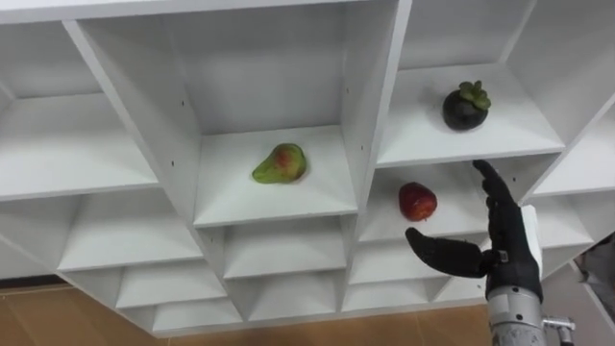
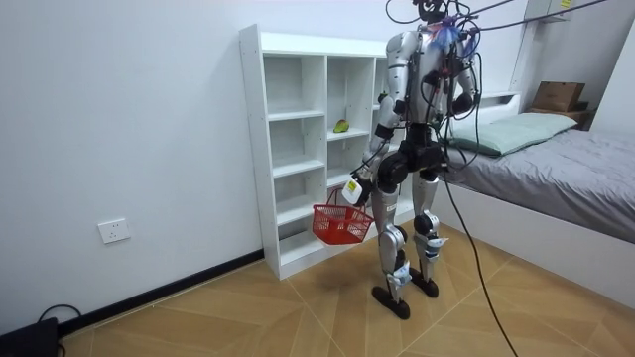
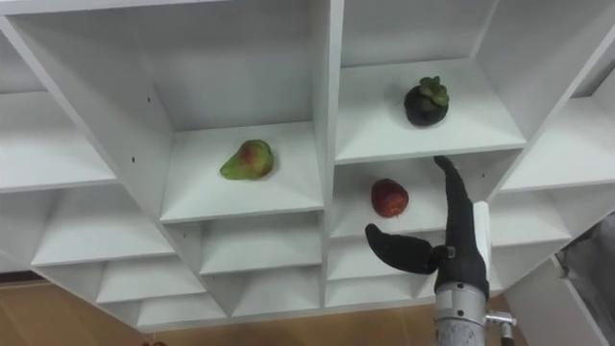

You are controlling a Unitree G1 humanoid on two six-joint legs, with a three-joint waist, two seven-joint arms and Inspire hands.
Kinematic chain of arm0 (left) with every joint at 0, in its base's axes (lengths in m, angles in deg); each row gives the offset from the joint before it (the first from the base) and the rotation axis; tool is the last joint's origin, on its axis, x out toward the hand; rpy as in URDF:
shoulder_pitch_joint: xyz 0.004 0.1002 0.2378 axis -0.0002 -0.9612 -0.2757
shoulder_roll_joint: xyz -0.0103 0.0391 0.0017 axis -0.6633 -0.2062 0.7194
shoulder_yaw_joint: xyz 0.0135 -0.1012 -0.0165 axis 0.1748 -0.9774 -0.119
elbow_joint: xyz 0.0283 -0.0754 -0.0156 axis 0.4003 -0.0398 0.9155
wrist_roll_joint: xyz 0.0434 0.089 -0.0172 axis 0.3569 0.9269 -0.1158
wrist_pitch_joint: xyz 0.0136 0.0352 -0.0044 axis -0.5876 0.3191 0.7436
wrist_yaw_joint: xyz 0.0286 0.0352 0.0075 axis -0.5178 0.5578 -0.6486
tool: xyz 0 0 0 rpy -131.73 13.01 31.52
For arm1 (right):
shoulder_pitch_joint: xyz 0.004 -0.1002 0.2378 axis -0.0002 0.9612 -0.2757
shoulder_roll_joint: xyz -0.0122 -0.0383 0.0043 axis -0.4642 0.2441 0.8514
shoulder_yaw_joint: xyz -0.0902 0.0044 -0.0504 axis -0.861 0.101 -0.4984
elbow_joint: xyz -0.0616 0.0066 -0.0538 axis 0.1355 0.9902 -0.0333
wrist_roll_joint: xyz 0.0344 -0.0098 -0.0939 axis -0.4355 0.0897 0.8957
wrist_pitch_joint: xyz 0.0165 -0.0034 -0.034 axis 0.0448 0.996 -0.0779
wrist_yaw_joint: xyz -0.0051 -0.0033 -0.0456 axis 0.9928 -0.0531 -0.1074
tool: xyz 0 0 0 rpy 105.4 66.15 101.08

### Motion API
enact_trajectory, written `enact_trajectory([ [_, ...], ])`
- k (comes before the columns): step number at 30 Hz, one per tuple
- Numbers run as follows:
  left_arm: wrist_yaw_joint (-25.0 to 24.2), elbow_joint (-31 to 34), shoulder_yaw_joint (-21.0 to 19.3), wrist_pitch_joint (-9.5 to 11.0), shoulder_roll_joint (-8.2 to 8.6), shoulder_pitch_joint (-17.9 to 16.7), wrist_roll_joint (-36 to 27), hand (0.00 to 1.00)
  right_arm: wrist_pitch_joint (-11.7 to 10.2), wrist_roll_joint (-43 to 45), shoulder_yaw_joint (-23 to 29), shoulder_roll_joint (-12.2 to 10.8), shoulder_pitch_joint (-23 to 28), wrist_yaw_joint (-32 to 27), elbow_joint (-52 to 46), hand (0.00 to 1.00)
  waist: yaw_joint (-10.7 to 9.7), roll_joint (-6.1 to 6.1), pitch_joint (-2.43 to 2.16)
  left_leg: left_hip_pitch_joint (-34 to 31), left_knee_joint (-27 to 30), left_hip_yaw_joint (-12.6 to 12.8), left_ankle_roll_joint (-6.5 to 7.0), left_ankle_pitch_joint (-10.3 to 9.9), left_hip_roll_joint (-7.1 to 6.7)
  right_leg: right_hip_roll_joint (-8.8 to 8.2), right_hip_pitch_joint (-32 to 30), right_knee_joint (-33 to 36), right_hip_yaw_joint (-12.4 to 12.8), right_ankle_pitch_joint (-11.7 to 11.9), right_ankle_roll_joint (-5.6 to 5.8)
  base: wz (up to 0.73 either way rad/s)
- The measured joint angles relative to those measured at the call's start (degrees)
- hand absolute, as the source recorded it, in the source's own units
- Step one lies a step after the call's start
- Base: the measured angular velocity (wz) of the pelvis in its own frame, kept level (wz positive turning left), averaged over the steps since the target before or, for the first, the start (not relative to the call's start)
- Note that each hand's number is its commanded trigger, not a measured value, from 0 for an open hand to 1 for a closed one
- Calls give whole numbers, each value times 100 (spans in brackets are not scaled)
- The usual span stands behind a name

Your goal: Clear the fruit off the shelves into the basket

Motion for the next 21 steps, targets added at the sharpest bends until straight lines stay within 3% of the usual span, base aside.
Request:
enact_trajectory([
  [9, -1, -274, 249, -4, -63, 175, -127, 100, 9, 5, -49, 22, -30, -287, -30, 0, 21, 3, 10, 2, -4, 12, 0, 0, 2, 0, -18, 11, 1, 0, 0, 0],
  [17, -120, -285, 245, -4, -111, 244, -118, 100, 125, 49, -5, 256, -89, -521, -43, 0, 136, -48, 44, -30, -7, 11, 0, 0, 3, 1, -43, 9, -3, 0, 1, 0],
  [21, -119, -277, 254, -26, -112, 251, -122, 100, 323, 199, -16, 311, -87, -584, -228, 0, 135, -34, 24, -92, 2, 11, 0, 1, 7, 4, -148, 75, -3, 0, 1, 0],
])
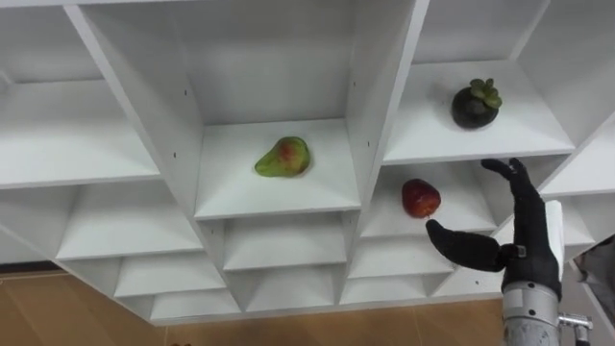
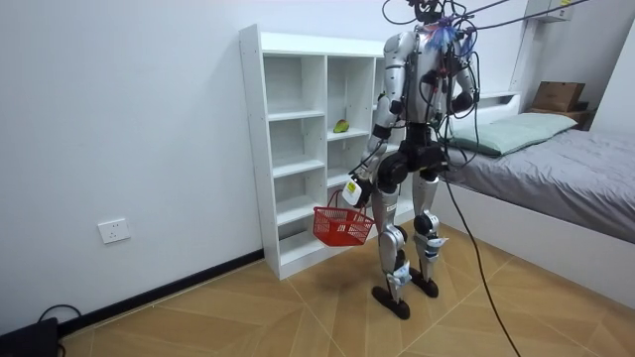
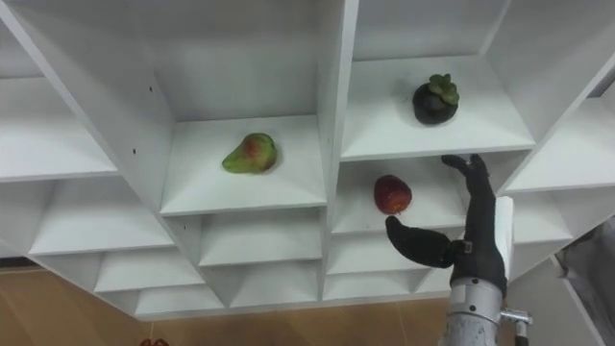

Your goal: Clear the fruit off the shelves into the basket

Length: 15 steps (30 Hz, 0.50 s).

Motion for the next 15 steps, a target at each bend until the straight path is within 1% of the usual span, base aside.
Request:
enact_trajectory([
  [1, 4, -2, 0, -3, 0, -1, -3, 100, 67, 2, 0, 39, 0, -34, -46, 0, 2, 2, -2, 2, 0, 0, 0, 0, 0, 0, 0, 1, 0, 0, 0, 0],
  [3, 9, -3, -2, -6, 0, -2, -4, 100, 110, 92, 2, 66, -1, -85, -61, 0, 8, 0, -3, 5, 0, -1, 0, 0, -1, 0, 1, 1, 0, 0, 0, 0],
  [8, 14, -17, -2, -49, 1, 0, -117, 100, 134, 186, 3, 64, -1, -194, -104, 0, 9, 1, -4, 8, 0, -7, 1, 1, 0, 0, 1, 1, 1, 0, 0, 0],
  [10, 14, -50, -3, -61, 1, 3, -117, 100, 252, 184, 9, 64, -1, -275, -214, 0, 7, 1, -4, 9, 0, -15, 1, 2, 0, 0, 1, 1, 1, 0, 0, 0],
  [11, 13, -51, -3, -71, 0, 2, -115, 100, 274, 184, 9, 64, -1, -286, -227, 0, 6, 1, -4, 9, 0, -13, 0, 3, 0, 0, 1, 1, 1, 0, 0, 0],
  [15, 6, -104, -11, -80, 0, 3, -110, 100, 276, 185, 9, 63, -1, -313, -235, 0, 7, -4, -1, 12, 1, -4, 1, 3, 1, 1, 0, 2, 1, 0, 0, 0],
])
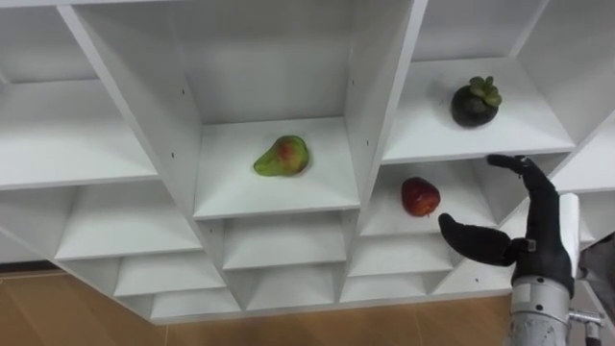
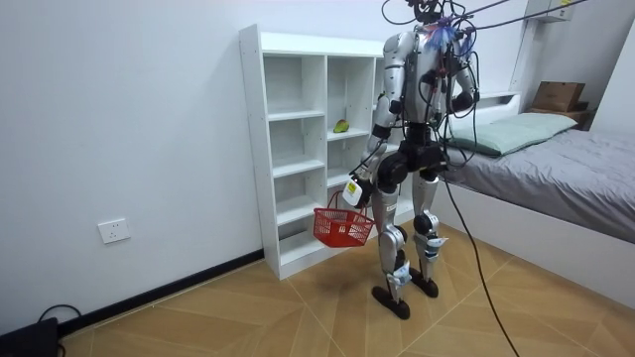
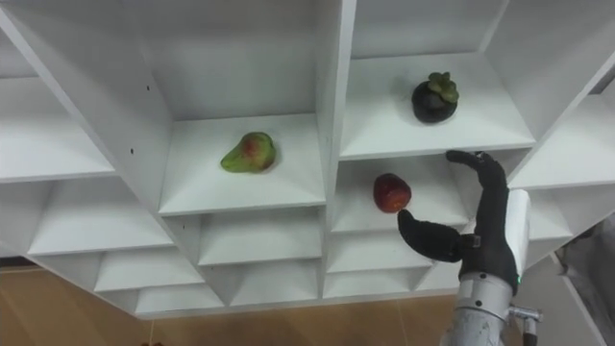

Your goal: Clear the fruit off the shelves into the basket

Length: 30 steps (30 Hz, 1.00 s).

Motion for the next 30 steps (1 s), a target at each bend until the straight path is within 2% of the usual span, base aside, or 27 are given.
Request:
enact_trajectory([
  [6, 15, -67, -49, -3, -4, -2, 17, 100, 0, 3, 11, -3, 1, -177, -94, 0, -14, -42, 3, -3, 1, -1, 1, 1, 0, 0, -6, 6, 3, 0, 0, 0],
  [8, 22, -80, -50, -3, -7, -3, 18, 100, -22, 69, 23, -4, -6, -316, -494, 0, -17, -48, -4, -3, 3, -1, 1, 1, 0, 0, -6, 6, 5, 0, 0, 0],
  [10, 50, -115, -41, -4, -30, -2, 21, 100, -479, 265, 21, -4, -238, -522, -1007, 0, -24, -99, -32, 32, 10, -3, 0, 1, 7, 6, 42, -7, 2, 0, 0, 0],
  [11, 60, -120, -40, -4, -39, -4, 20, 100, -603, 300, 20, -4, -325, -561, -1071, 0, -30, -117, -42, 52, 10, -4, 0, 1, 10, 9, 66, -8, 1, 0, -1, 4],
  [12, 77, -120, -36, -4, -57, -5, 20, 100, -794, 413, 12, -5, -460, -633, -1155, 0, -31, -119, -32, 92, 9, -5, -1, 1, 12, 10, 137, -28, -9, 1, -1, 9],
  [13, 115, -119, -21, -3, -85, -9, 20, 100, -945, 544, -4, -6, -512, -668, -1203, 0, -30, -172, -74, 100, 8, -26, -2, 0, 11, 7, 176, -46, -33, 1, -1, 12],
  [16, 203, -114, 83, -3, -114, -7, -4, 100, -1117, 962, -104, -35, -490, -669, -1228, 0, -46, -192, -81, 113, -2, -30, 0, -3, 11, 8, 217, -90, -43, 35, -6, 4],
  [22, 284, -117, 189, -4, -114, -16, -2, 100, -1150, 1076, -231, -41, -398, -662, -1227, 0, -108, -55, -68, 96, -23, -24, 0, -4, 20, 16, 202, -85, -36, 53, -12, -1],
  [30, 296, -117, 194, -4, -114, -11, -2, 100, -1188, 1078, -231, -40, -398, -663, -1227, 0, -176, -19, -69, 76, -15, 2, -7, 1, 26, 29, 146, -81, -13, 56, -15, -2],
])
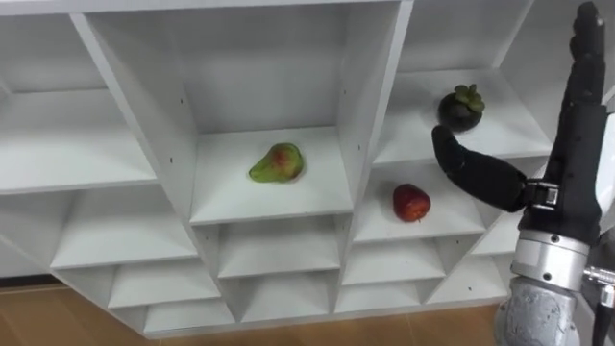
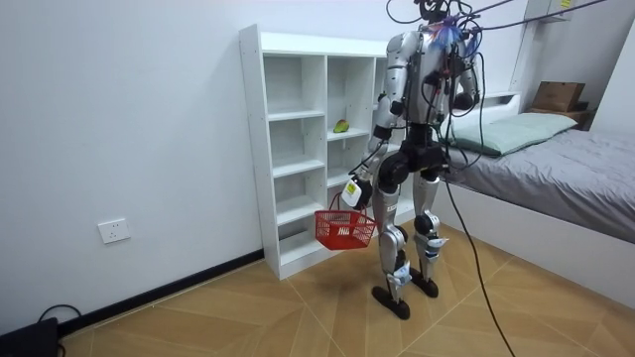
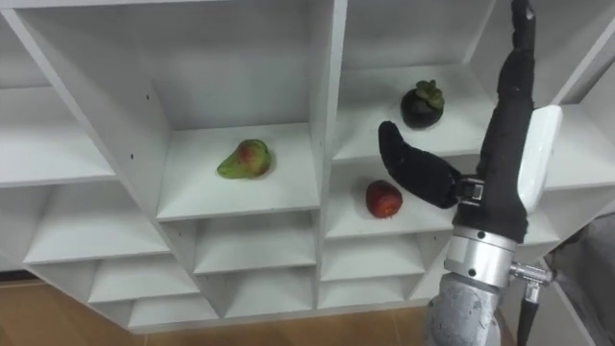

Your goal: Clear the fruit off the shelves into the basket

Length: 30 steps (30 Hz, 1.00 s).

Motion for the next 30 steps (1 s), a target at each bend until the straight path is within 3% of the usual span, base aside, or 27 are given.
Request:
enact_trajectory([
  [11, 25, -1, 109, 0, -1, 19, -4, 100, 0, -7, -60, 0, 0, 119, 6, 0, -8, -52, 3, 1, -40, 15, 0, -1, 4, 7, -19, -6, 0, 0, 0, 0],
  [19, 33, 5, 113, -11, -1, 127, -2, 100, 7, -382, -303, 39, 119, 296, 174, 0, 9, -11, 16, 13, -31, 38, 0, 0, 7, 7, -24, -5, 17, 0, -1, 0],
  [30, -119, 22, 109, -9, -3, 109, -89, 100, 15, -396, -167, 143, -72, 304, 587, 0, 11, -64, 24, 21, -15, 26, -1, 2, 6, 3, 3, -4, 10, 1, -1, 0],
])
